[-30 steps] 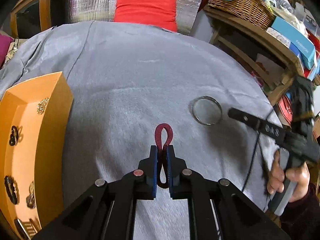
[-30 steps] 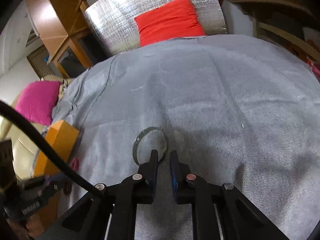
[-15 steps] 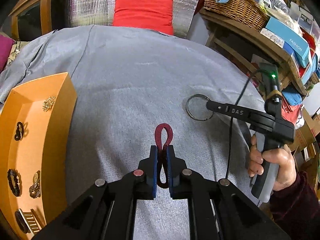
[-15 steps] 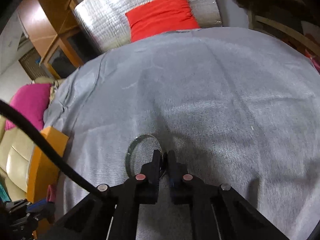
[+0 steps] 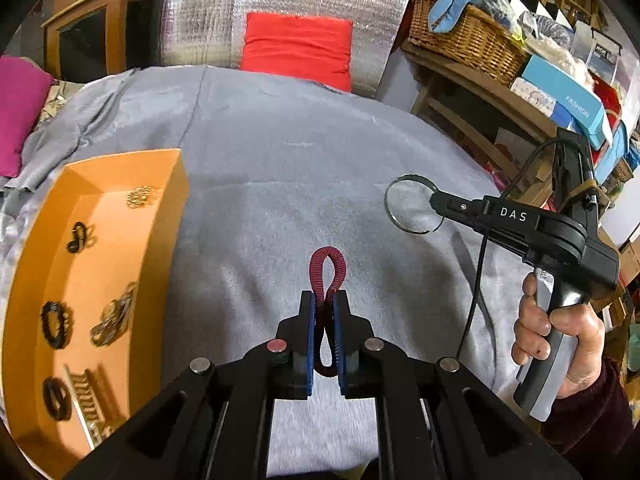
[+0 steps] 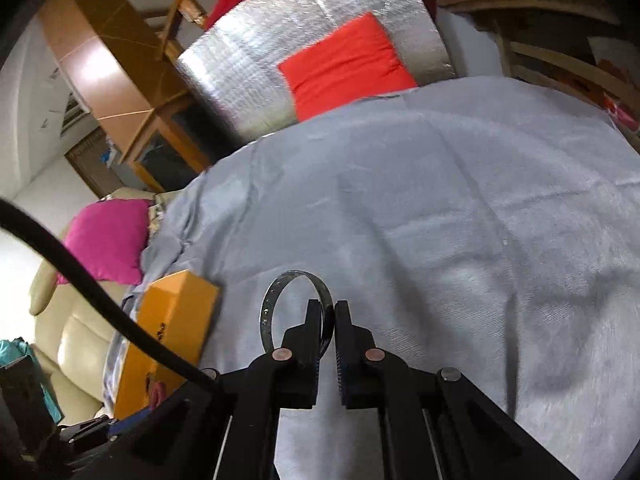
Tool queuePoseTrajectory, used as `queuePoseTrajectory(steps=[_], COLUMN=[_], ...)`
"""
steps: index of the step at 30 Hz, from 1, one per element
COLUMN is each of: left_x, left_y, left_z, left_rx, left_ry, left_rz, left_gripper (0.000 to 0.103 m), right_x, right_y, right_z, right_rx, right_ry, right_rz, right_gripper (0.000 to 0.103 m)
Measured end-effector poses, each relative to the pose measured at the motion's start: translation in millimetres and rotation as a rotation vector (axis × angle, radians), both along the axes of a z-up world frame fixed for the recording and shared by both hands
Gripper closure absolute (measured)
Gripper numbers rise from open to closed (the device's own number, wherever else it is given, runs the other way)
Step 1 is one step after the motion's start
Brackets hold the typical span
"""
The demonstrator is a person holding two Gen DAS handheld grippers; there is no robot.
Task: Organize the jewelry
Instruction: 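Carry the red hair tie and silver bangle over the orange box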
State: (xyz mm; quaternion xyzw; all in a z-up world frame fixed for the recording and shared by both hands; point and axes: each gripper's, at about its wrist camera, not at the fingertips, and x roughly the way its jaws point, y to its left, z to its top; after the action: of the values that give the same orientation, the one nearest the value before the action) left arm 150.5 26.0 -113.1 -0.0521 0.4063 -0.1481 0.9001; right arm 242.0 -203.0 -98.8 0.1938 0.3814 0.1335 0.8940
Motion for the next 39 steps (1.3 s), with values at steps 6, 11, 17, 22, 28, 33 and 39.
queuePoseTrajectory(steps=[6, 11, 17, 22, 28, 33, 39], left_x=[-28, -47, -61, -65, -63, -55, -37], left_y=[27, 57, 99, 130, 160, 178, 195], left_z=[22, 39, 48, 47, 45, 41, 34], left_rx=[-0.023, -0.024, -0.045, -0.032, -0.008, 0.020, 0.051], left_ry=[-0.053, -0.106, -0.141, -0.153, -0.163, -0.161, -0.151], left_rz=[0.037, 0.087, 0.156, 0.225, 0.288, 0.320, 0.341], left_gripper=[0.094, 0.094, 0.094, 0.094, 0.094, 0.094, 0.094], right_x=[-19, -35, -43, -44, -43, -36, -19], right_y=[38, 73, 122, 165, 209, 234, 257], right_z=[26, 43, 56, 61, 63, 59, 51], right_rx=[-0.007, -0.021, -0.046, -0.075, -0.100, -0.107, -0.120], right_ry=[-0.037, -0.062, -0.085, -0.103, -0.125, -0.120, -0.111], right_rz=[0.063, 0.120, 0.204, 0.276, 0.344, 0.376, 0.401], right_gripper=[0.096, 0.095, 0.095, 0.095, 0.095, 0.095, 0.095])
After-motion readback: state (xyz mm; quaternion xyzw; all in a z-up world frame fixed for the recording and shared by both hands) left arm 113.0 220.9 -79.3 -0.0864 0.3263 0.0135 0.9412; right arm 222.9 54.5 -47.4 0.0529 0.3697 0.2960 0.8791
